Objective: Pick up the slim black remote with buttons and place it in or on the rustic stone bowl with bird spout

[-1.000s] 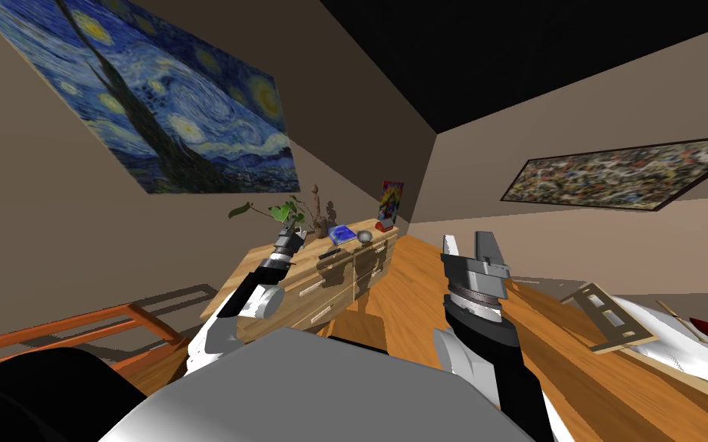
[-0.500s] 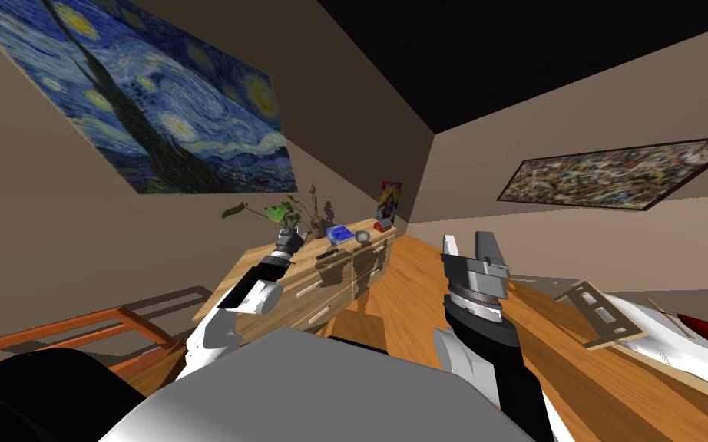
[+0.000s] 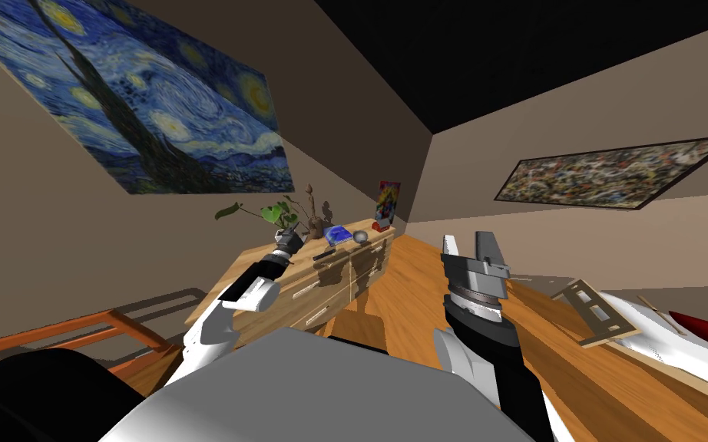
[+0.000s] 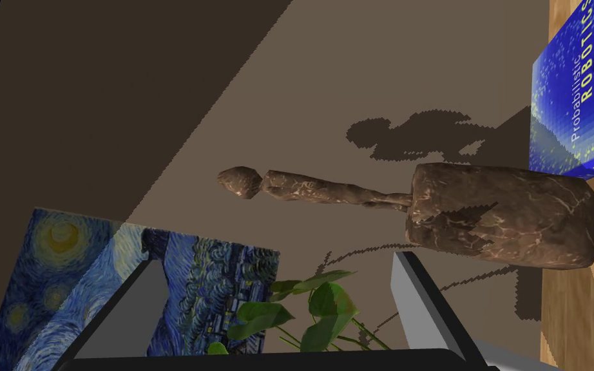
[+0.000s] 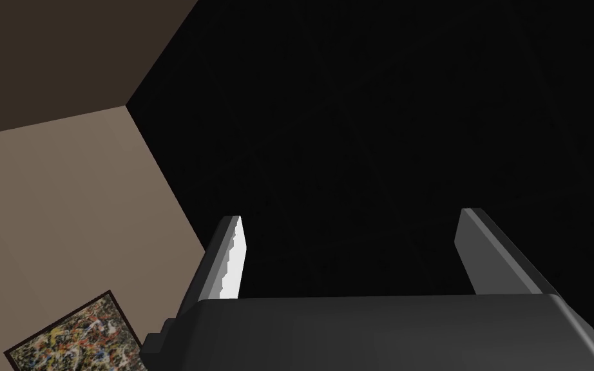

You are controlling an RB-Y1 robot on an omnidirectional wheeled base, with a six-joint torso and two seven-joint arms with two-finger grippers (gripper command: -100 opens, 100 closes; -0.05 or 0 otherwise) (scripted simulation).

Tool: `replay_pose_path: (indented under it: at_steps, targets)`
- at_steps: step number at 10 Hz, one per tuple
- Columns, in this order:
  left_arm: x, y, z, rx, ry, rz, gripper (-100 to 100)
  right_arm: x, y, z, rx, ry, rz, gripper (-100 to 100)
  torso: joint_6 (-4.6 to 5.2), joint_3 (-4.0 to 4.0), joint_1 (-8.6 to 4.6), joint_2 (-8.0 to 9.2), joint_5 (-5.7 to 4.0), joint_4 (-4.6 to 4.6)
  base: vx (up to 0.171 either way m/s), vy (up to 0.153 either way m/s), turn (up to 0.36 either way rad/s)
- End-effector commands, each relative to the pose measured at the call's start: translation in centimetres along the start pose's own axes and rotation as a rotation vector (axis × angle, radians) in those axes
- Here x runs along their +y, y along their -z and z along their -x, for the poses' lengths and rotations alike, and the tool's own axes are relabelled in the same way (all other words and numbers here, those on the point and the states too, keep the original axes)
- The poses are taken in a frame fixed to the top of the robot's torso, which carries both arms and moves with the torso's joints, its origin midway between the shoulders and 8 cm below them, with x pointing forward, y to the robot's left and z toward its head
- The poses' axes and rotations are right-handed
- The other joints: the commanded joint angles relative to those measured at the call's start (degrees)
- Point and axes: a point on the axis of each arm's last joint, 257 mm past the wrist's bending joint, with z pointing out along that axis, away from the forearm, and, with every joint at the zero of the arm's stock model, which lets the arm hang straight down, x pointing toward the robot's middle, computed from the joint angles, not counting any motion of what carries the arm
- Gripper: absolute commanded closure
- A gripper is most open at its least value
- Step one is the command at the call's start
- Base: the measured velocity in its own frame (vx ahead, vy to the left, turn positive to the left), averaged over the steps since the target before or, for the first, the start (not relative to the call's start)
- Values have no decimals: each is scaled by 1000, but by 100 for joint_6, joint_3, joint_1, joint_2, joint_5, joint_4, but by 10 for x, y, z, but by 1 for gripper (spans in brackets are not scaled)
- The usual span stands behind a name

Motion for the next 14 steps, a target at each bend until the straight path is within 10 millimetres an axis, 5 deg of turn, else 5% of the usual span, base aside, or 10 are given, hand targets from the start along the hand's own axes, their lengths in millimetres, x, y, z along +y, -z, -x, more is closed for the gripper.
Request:
replay_pose_path:
  at_steps: [1, 14]
  targets:
    - [5, -4, 7, -8, 13, 35, -100, 0, 0, 0, 0, 0, 0, 0, 0, 0, 0, 0, 0, 0, 16, -37, -43]
    - [72, 0, 49, -93, 73, 348, -100, 0, 0, 0, 0, 0, 0, 0, 1, -4, -2, -7, 0, -1, 21, -30, -23]
